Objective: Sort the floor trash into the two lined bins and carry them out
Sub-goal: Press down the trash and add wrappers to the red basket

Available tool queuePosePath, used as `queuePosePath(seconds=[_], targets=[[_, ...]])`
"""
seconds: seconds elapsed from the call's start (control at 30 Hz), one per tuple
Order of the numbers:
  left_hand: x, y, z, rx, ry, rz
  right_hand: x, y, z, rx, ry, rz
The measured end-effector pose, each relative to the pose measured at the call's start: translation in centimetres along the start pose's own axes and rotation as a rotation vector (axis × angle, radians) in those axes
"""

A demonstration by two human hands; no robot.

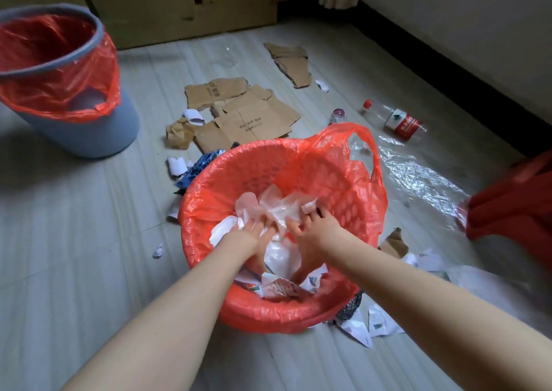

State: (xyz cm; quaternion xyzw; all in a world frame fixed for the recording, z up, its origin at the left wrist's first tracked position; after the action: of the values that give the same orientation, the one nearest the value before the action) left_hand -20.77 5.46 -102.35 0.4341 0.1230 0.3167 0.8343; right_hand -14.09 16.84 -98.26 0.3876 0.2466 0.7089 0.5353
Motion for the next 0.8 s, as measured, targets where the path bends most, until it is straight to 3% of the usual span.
queuePosePath(seconds=[0.17, 0.23, 0.3, 0.33, 0.37, 0.4, 0.43, 0.5, 0.7, 0.8], targets=[[0.0, -1.2, -1.2, -0.01, 0.041, -0.009, -2.0, -1.5, -3.3, -0.012, -0.017, 0.038], [0.2, -1.0, -1.3, -0.042, 0.061, -0.057, -2.6, -1.4, -4.6, -0.113, -0.055, -0.169], [0.9, 0.2, -0.5, -0.035, 0.095, -0.093, -2.9, -3.8, -5.7, -0.287, 0.184, -0.04], [1.2, 0.6, -0.1, -0.018, 0.114, -0.087, -2.9, -4.6, -6.3, -0.426, 0.051, -0.072], [1.3, 0.9, 0.2, -0.004, 0.12, -0.088, -2.3, -4.1, -5.2, -0.45, -0.13, -0.117], [1.3, 0.8, 0.3, 0.005, 0.111, -0.084, -2.2, -3.7, -4.8, -0.407, -0.255, -0.102], [1.1, 0.4, 0.2, 0.007, 0.094, -0.066, -2.2, -3.6, -4.7, -0.363, -0.257, -0.153], [0.7, -0.2, 0.2, -0.001, 0.061, -0.002, -2.8, -4.0, -4.7, -0.101, -0.177, -0.121], [0.5, 2.0, 1.2, 0.066, 0.036, 0.018, -1.3, -1.9, 0.0, 0.111, -0.081, -0.274], [0.2, 3.2, 1.7, 0.134, 0.077, 0.138, -0.7, -0.2, 1.7, 0.227, 0.004, -0.22]])
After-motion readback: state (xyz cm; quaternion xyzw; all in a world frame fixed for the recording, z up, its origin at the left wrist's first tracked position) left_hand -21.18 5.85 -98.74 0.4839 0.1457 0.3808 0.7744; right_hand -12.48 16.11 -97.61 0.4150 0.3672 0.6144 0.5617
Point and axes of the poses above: each hand's wrist, its own z-axis away from the middle knuckle, its own y-axis out of the back of the hand, x = y × z, the point moved 1 cm from there along -z, towards the middle knuckle, and after that the axes turned 11 degrees about x, right-handed, at the moved point
